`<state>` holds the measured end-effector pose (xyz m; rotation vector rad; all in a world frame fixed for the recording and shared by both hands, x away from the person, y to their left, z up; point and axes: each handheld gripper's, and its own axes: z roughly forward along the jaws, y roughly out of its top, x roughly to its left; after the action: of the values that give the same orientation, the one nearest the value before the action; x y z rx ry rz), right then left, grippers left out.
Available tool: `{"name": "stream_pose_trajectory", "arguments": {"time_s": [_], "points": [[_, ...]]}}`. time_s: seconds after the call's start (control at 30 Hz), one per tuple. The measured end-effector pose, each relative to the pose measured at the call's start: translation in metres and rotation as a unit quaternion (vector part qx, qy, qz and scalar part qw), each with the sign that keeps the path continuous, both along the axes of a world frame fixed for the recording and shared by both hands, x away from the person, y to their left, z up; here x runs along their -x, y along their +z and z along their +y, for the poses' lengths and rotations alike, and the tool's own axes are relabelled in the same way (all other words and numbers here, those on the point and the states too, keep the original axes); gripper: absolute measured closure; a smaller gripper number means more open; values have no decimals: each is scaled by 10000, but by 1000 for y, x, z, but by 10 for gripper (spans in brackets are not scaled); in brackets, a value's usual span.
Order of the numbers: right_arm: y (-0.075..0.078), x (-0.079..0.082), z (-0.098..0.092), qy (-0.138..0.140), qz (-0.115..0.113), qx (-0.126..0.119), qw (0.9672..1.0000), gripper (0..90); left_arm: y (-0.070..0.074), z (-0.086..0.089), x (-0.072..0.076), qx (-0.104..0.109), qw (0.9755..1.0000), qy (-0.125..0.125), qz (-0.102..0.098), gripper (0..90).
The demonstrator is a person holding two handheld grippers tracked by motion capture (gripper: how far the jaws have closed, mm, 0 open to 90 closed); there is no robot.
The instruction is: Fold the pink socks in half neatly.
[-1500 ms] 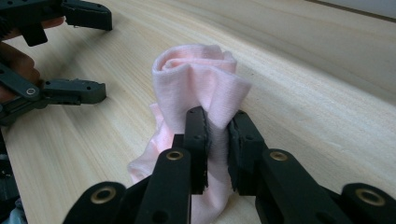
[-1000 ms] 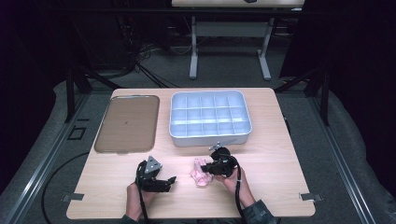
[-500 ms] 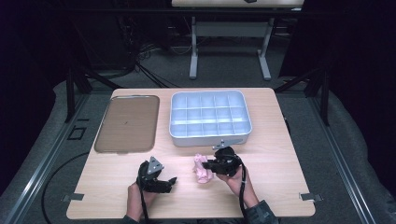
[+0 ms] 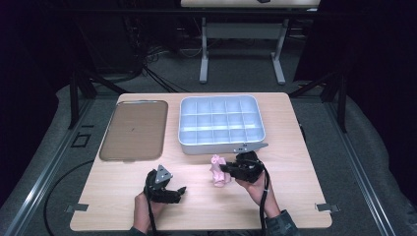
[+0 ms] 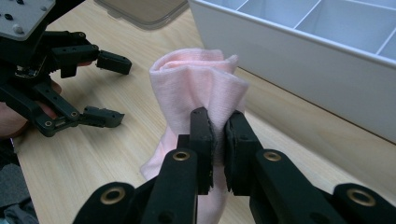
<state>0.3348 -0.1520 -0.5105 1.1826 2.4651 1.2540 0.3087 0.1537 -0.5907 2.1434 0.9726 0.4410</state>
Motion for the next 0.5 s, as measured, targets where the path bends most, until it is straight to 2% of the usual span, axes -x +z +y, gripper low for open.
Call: {"name": "stream_pose_trajectory", "arguments": {"time_s": [0.5], "points": [[16, 4, -23, -275, -207, -92, 9994, 834, 0, 0, 0, -1, 10000, -1, -2, 149]]}}
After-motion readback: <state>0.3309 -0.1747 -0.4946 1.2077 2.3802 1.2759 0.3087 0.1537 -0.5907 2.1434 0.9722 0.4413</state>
